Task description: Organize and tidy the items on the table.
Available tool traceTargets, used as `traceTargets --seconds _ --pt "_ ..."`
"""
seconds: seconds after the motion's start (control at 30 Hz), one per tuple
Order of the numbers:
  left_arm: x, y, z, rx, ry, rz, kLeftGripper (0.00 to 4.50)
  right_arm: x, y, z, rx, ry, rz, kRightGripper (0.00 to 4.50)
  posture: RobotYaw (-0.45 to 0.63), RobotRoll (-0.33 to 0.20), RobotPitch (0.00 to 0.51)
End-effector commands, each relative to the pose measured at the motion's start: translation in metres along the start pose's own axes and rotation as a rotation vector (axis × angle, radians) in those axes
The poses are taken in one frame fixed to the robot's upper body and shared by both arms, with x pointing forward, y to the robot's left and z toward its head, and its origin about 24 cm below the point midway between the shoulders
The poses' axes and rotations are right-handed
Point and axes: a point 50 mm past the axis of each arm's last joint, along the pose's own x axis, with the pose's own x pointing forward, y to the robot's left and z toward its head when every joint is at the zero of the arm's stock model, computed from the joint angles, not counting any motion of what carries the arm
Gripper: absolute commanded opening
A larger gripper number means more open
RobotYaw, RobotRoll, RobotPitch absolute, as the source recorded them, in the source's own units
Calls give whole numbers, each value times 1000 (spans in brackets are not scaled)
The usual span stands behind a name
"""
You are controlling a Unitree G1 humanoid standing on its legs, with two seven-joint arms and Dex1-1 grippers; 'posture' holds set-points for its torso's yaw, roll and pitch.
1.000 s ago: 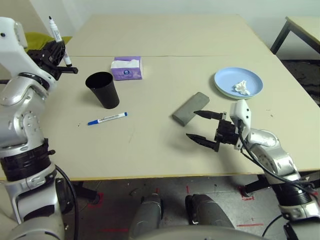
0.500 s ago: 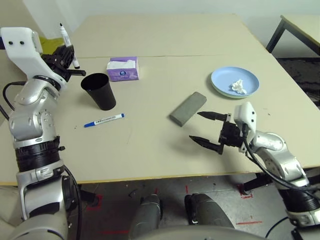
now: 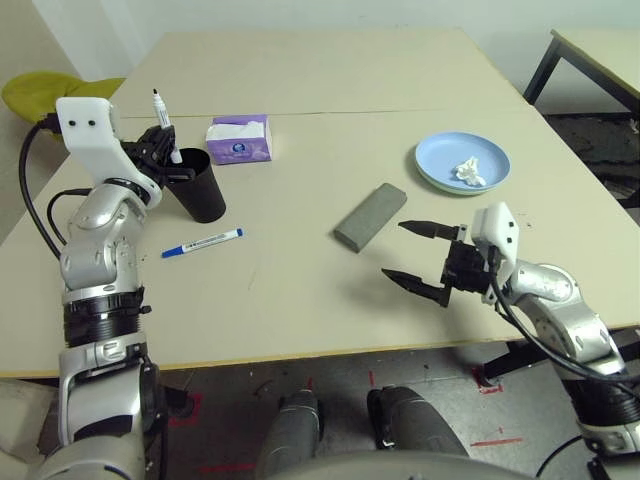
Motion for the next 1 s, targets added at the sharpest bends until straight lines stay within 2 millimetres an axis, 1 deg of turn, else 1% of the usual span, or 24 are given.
traceTargets --seconds 0.03,0.23,0.27,0.3,0.37,0.47,0.57,0.63,0.67,0.7,0.73,0.77,0.8,0.83,0.87,0.9,0.97,1.0 --pt "-1 1 -8 11 22 5 1939 0 -2 3 -17 5 -2 4500 -135 0 109" --pt "-2 3 -8 19 26 6 3976 1 -2 3 -18 9 1 4500 -132 0 113" --pt "-3 3 -7 20 24 6 4279 1 -2 2 -17 9 1 4500 -130 0 114" --pt "-3 3 -6 21 23 6 4479 1 -2 2 -17 10 1 4500 -129 0 113" --pt "-3 5 4 26 -15 -15 4479 3 -2 2 -16 8 2 4500 -125 0 113" --pt "-4 7 28 49 -88 -82 4479 4 -3 2 -14 2 3 4500 -119 0 113" --pt "-10 -2 61 127 -155 -315 4479 3 -5 1 -14 3 0 4500 -104 0 113" --pt "-17 -23 82 196 -154 -590 4479 3 -7 -1 -16 7 1 4500 -96 0 114" --pt "-20 -31 88 220 -140 -689 4479 3 -7 -2 -16 8 2 4500 -94 0 114" --pt "-26 -45 91 286 -96 -816 4479 4 -7 -2 -16 7 4 4500 -92 0 115" --pt "-31 -56 90 345 -42 -916 4479 6 -7 -2 -15 5 8 4500 -94 0 116" --pt "-37 -66 84 409 37 -1016 4479 7 -7 -3 -15 3 12 4500 -97 0 116" --pt "-43 -72 77 457 118 -1093 4479 8 -6 -3 -14 -1 16 4500 -97 0 117" --pt "-49 -73 65 531 220 -1143 4479 9 -5 -3 -13 -4 18 4500 -98 0 118" --pt "-53 -71 53 605 318 -1176 4479 10 -5 -3 -12 -6 19 4500 -100 0 119" --pt "-56 -64 40 677 438 -1192 4479 11 -4 -3 -11 -8 19 4500 -104 0 120" --pt "-60 -44 18 763 641 -1185 4479 12 -3 -4 -9 -12 18 4500 -115 0 122" --pt "-61 -34 11 792 723 -1165 4479 13 -2 -4 -9 -13 18 4500 -123 0 123"
